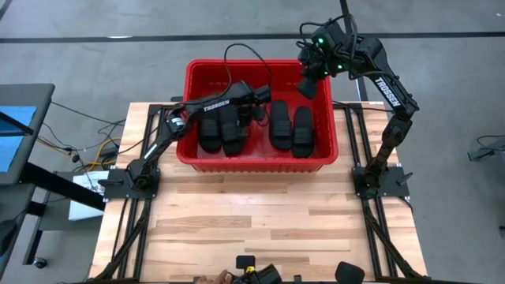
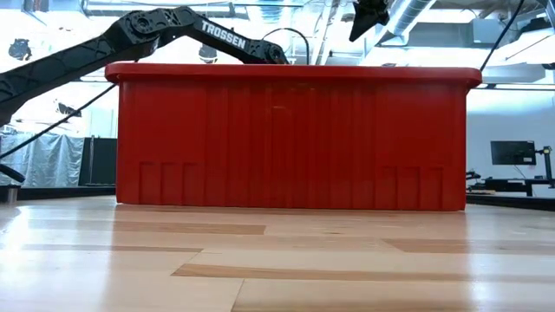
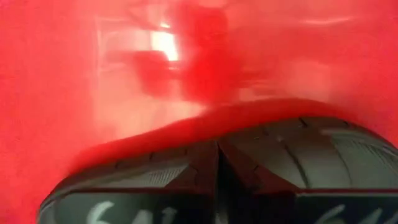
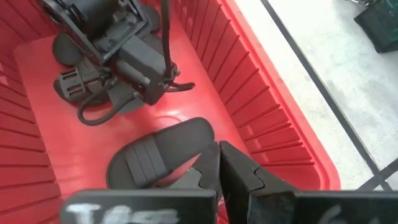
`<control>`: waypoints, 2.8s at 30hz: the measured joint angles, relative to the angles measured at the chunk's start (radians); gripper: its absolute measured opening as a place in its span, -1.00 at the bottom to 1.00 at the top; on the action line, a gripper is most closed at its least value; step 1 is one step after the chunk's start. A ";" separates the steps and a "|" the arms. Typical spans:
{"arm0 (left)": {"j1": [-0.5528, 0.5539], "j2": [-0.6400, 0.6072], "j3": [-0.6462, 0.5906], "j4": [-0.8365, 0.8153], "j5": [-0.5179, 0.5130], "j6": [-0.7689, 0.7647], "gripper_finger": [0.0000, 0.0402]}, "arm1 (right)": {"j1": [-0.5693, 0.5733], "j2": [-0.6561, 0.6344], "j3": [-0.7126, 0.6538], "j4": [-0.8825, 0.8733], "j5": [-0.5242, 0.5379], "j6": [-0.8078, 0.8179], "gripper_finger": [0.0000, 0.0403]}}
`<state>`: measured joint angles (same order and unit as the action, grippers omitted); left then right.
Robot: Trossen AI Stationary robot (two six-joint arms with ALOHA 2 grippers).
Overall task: Pick and place slides into bin
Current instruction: Adjust the black slippers in the red bin
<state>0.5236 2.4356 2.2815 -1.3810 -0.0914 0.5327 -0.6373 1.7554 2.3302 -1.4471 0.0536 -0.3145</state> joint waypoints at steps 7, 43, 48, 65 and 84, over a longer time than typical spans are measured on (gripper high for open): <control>-0.001 -0.056 0.037 0.012 0.023 -0.006 -1.00 | 0.000 0.000 0.000 0.000 0.000 -0.007 -1.00; 0.069 -0.355 0.066 0.234 0.089 -0.190 -1.00 | -0.084 0.015 0.002 -0.018 -0.170 -0.008 -1.00; 0.110 -0.531 0.067 0.234 0.087 -0.276 -1.00 | -0.080 0.115 0.001 -0.012 -0.188 -0.008 -1.00; 0.139 -0.841 0.067 0.137 0.137 -0.406 -1.00 | -0.049 0.443 0.000 -0.092 -0.211 -0.084 -1.00; 0.123 -0.906 0.066 0.112 0.222 -0.417 -1.00 | 0.040 0.443 -0.288 0.021 0.023 -0.089 -1.00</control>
<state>0.6468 1.5299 2.3474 -1.2686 0.1306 0.1158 -0.5968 2.1983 2.0427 -1.4257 0.0765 -0.4033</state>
